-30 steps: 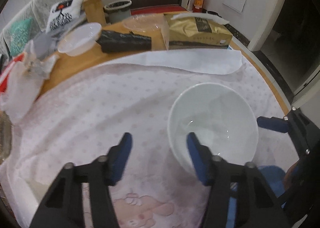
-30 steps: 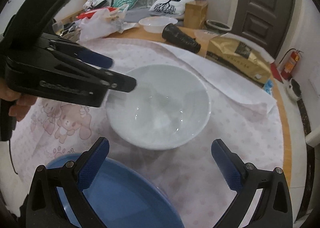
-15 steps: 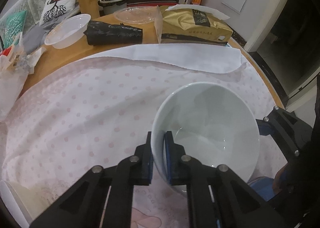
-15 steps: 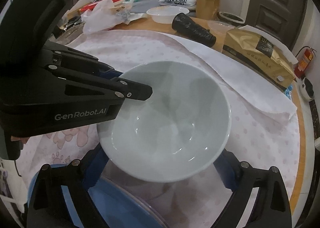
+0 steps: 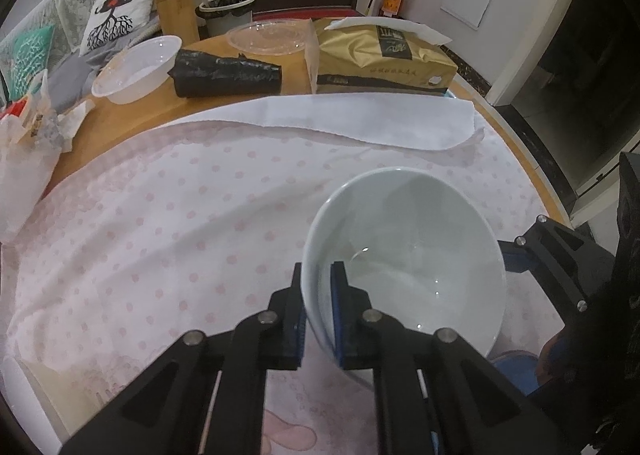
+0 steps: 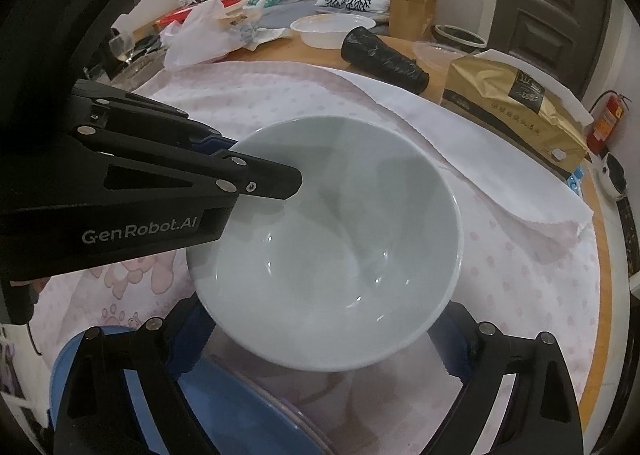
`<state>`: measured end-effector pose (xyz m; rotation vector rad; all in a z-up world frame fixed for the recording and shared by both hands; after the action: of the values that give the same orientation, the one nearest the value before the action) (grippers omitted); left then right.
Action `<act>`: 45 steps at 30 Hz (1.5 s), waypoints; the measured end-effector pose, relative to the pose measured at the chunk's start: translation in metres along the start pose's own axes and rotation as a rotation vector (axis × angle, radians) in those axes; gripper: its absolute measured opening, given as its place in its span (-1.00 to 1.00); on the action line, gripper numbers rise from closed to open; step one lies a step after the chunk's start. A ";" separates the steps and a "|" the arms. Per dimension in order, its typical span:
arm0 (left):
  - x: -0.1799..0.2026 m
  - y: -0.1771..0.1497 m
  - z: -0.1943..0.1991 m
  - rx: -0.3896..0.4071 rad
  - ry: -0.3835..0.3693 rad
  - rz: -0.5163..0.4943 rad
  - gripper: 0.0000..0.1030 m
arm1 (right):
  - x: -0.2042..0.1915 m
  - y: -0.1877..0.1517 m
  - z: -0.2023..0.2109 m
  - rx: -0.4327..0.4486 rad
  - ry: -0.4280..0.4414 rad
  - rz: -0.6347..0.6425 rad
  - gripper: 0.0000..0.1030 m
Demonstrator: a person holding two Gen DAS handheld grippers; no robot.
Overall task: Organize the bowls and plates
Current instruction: 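Grasp another white bowl rim with both grippers and lift it, then carry the white bowl with both grippers toward the blue plate stack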
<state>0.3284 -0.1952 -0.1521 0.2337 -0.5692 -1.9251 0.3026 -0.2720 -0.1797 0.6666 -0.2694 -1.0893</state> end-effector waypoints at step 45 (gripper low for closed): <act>-0.096 -0.067 0.165 0.166 0.090 0.066 -0.82 | -0.166 0.057 0.059 0.138 0.001 0.154 0.76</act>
<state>0.2462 -0.0403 -0.0509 0.4011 -0.6687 -1.7952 0.2382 -0.1297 -0.0798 0.7572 -0.3915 -0.9285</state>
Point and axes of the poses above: each gripper's, at about its wrist camera, not at the fingertips, and z roughly against the way its jaws point, x to its right, y to its top, the point moved 1 cm from there along -z, roughly the way its jaws point, and after that the axes turned 3 degrees about x, right-handed, at the moved point
